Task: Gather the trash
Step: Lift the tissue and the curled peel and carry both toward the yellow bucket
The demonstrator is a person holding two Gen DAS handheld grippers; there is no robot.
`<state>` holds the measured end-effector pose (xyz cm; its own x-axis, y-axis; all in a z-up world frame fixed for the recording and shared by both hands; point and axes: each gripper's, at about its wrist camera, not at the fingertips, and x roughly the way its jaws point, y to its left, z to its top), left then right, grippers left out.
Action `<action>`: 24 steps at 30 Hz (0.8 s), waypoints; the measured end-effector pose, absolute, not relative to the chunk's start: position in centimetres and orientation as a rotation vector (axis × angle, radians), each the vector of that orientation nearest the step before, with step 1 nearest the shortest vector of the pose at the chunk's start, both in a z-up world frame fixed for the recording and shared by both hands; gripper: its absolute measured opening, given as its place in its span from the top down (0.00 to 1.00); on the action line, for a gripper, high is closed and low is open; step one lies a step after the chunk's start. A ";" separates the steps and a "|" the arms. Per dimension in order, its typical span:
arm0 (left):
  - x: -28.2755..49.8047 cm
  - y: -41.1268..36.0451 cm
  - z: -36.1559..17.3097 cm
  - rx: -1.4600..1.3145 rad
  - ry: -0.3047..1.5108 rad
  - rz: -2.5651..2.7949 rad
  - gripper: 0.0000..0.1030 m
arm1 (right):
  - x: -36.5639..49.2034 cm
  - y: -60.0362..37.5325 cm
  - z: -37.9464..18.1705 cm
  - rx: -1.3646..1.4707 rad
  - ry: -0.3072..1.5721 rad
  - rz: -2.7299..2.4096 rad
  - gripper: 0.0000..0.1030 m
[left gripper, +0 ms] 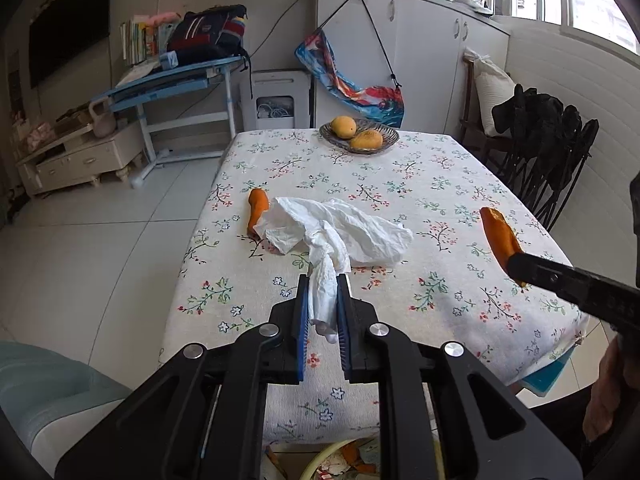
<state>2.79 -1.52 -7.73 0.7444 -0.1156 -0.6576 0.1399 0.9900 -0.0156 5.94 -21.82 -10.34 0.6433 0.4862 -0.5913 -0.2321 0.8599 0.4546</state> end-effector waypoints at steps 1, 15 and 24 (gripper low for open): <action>2.5 -1.5 -7.7 0.034 0.714 -0.141 0.88 | 5.6 -21.6 -10.1 0.352 0.761 0.426 0.87; -0.5 -1.1 -7.2 0.041 0.679 -0.128 0.88 | 3.0 -21.6 -10.2 0.363 0.729 0.443 0.87; -3.1 -1.2 -7.1 0.045 0.656 -0.136 0.88 | 1.4 -21.3 -10.5 0.363 0.729 0.452 0.87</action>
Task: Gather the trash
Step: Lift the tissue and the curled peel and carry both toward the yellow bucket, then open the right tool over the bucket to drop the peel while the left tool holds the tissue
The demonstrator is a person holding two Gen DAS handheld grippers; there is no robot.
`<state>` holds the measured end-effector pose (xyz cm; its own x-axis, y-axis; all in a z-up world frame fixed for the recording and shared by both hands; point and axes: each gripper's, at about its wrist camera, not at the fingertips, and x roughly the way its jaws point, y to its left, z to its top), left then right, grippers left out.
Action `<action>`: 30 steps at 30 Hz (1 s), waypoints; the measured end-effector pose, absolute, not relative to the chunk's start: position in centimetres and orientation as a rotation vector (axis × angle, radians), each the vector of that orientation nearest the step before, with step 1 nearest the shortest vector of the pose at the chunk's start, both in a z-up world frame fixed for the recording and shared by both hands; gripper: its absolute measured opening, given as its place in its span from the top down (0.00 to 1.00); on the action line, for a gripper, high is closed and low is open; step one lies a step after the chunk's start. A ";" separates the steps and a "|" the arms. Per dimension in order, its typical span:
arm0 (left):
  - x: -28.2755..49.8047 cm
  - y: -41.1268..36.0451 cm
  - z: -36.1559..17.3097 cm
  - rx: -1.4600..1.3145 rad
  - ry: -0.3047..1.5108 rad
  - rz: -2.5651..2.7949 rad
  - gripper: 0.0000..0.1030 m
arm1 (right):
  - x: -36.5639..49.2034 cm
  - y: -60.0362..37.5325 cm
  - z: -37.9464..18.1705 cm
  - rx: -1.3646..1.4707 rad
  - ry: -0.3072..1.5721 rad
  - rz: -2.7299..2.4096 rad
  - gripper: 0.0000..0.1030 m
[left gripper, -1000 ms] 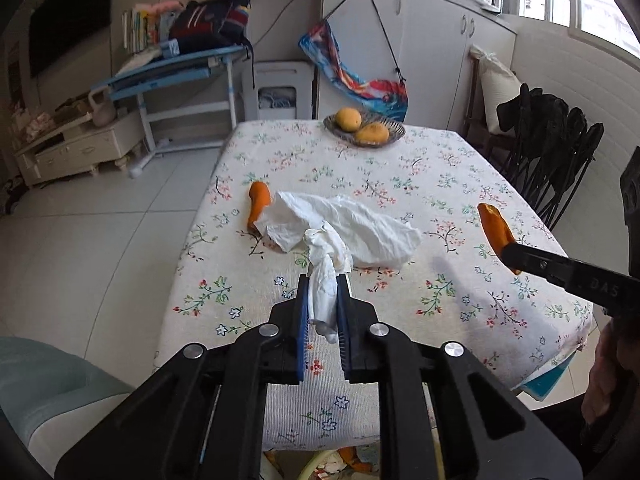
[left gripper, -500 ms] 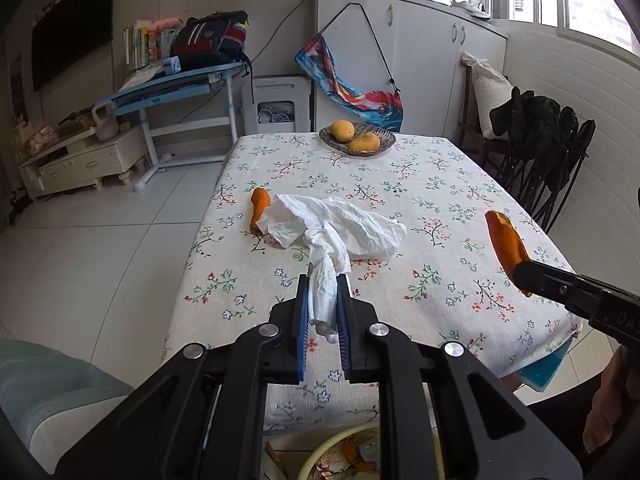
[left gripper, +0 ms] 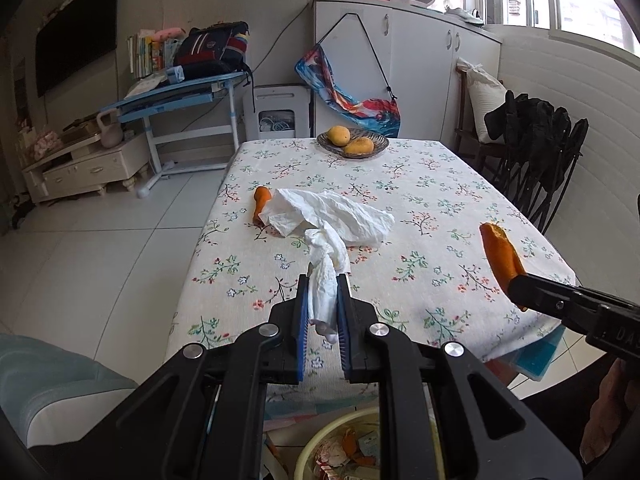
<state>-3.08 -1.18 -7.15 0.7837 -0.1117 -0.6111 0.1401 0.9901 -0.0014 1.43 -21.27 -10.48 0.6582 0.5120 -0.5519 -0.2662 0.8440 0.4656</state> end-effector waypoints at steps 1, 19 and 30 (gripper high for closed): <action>-3.4 -1.2 -7.1 0.046 0.653 -0.136 0.88 | 1.3 -21.2 -10.5 0.363 0.729 0.452 0.87; -7.5 -1.6 -6.9 0.052 0.634 -0.164 0.88 | -2.0 -20.4 -11.1 0.357 0.747 0.482 0.87; -8.5 -2.1 -7.1 0.061 0.641 -0.181 0.88 | -2.9 -19.6 -11.8 0.344 0.783 0.507 0.87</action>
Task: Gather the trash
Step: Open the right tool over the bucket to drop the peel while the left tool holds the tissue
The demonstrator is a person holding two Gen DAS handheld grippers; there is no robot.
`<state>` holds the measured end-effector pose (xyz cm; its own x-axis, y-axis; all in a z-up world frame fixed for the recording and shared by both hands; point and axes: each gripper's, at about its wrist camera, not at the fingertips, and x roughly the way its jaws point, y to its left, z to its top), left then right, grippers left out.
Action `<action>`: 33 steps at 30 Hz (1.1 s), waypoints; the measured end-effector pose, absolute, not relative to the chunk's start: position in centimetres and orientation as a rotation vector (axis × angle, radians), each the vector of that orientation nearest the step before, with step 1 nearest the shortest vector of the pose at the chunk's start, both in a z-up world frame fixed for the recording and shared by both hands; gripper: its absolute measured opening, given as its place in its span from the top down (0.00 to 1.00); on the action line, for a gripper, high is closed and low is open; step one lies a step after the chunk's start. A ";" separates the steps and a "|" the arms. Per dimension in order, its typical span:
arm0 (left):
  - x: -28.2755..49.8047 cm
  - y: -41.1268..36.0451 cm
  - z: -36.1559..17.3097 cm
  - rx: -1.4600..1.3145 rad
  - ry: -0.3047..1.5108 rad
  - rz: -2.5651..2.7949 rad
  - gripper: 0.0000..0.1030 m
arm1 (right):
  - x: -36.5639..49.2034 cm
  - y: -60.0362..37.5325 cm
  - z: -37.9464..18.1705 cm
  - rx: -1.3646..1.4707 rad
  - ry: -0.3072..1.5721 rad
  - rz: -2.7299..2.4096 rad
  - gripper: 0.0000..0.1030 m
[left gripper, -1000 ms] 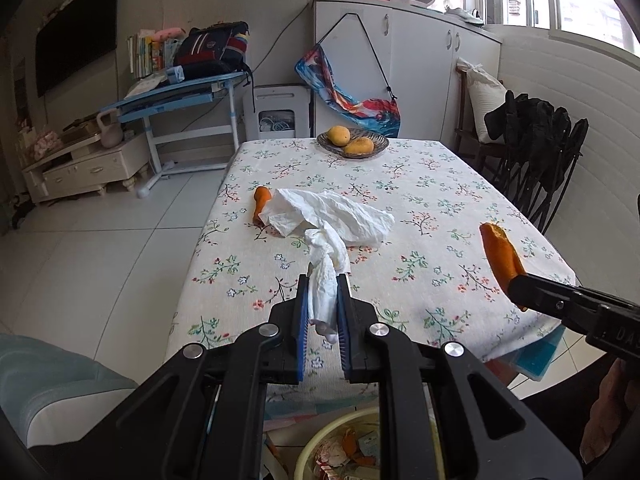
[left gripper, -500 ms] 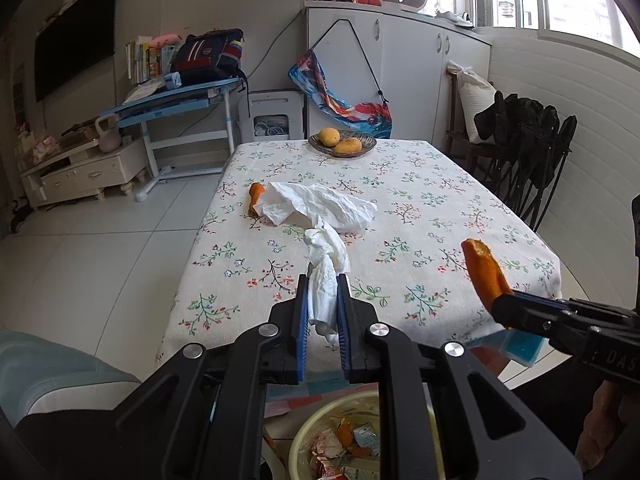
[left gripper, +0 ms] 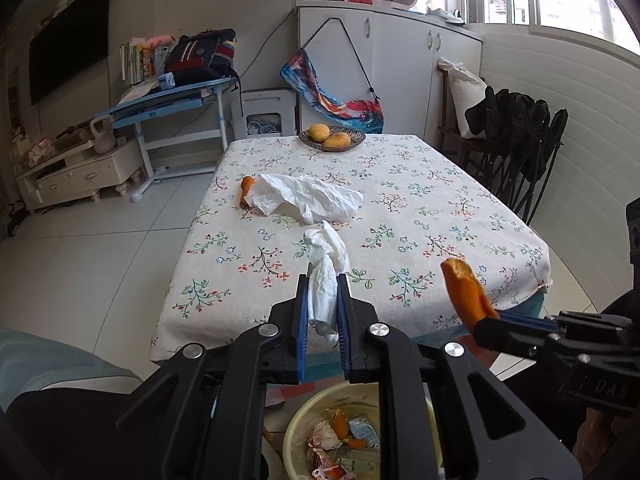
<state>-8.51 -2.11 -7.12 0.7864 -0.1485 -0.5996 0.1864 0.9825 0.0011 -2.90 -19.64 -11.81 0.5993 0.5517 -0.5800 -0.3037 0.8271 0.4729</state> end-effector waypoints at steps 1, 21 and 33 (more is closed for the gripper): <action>-8.5 -2.2 -7.1 0.061 0.641 -0.181 0.88 | -3.1 -19.6 -11.9 0.344 0.786 0.508 0.87; -9.7 -2.4 -7.7 0.063 0.647 -0.199 0.88 | -5.9 -18.0 -14.0 0.326 0.900 0.535 0.87; -9.9 -2.5 -7.9 0.064 0.649 -0.200 0.88 | -6.3 -17.4 -15.2 0.307 0.971 0.539 0.87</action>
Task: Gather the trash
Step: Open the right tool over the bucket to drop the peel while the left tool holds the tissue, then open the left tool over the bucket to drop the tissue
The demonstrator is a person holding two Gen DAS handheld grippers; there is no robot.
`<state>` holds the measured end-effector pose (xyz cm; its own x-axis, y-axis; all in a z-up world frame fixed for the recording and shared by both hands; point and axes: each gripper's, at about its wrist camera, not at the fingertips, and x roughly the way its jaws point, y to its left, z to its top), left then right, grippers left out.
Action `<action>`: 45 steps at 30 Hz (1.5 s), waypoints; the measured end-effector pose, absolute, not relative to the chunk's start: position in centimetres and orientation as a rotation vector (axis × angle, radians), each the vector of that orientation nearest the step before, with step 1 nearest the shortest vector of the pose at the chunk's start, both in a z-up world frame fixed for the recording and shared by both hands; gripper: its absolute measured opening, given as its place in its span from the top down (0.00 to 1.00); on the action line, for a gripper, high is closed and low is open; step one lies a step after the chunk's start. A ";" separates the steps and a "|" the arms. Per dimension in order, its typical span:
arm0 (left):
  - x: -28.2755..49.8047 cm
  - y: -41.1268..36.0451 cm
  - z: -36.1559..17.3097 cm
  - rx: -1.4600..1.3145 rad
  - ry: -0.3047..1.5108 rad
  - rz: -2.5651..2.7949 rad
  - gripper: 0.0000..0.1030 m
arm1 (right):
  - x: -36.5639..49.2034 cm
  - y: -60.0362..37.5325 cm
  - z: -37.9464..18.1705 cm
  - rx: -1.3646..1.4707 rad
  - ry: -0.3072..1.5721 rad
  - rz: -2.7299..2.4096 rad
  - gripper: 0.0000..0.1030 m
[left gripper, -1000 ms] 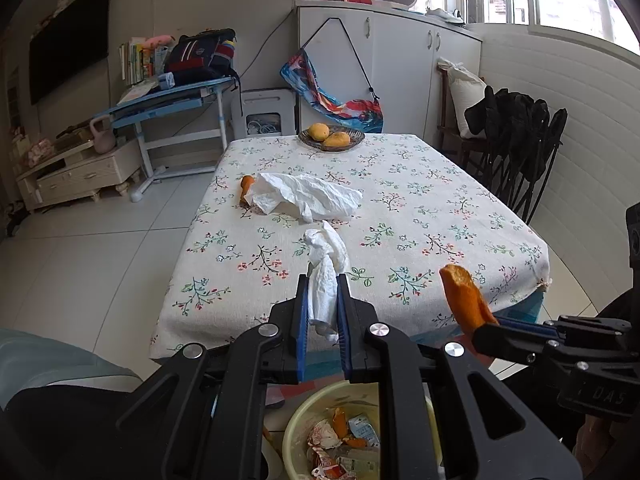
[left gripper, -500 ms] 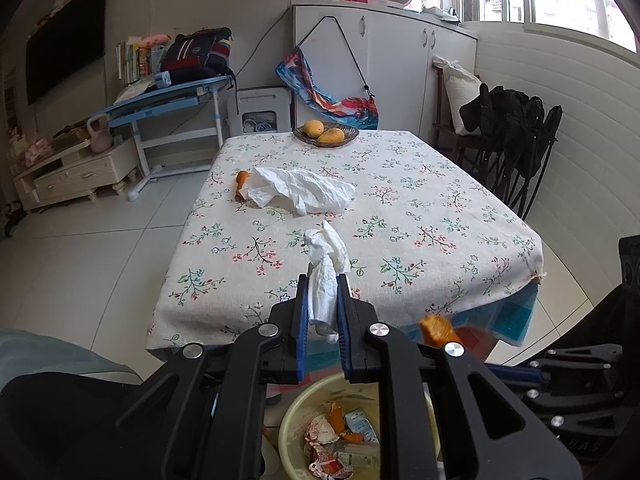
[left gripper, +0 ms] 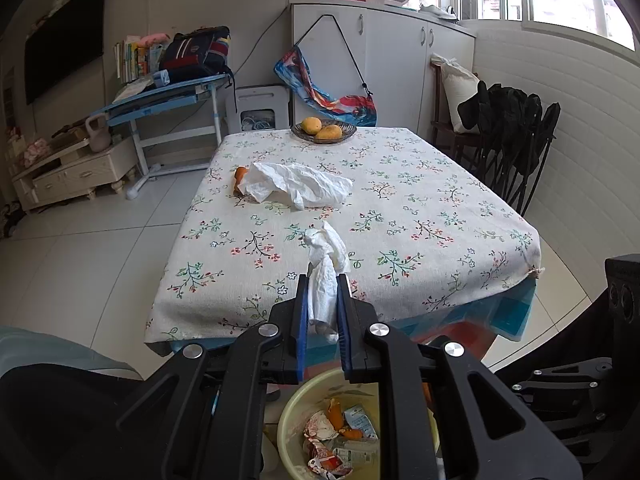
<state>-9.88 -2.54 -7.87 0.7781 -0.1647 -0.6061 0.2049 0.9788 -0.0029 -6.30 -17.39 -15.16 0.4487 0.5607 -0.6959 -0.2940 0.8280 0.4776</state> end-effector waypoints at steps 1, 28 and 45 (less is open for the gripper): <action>-9.9 -2.5 -7.9 0.064 0.650 -0.200 0.88 | -6.3 -17.4 -15.3 0.306 0.975 0.538 0.87; -10.5 -3.2 -8.5 0.080 0.663 -0.220 0.88 | -6.0 -17.4 -16.6 0.321 1.043 0.505 0.73; -10.3 -6.0 -11.8 0.194 0.828 -0.341 0.86 | -5.9 -21.0 -15.0 0.415 0.903 0.341 0.48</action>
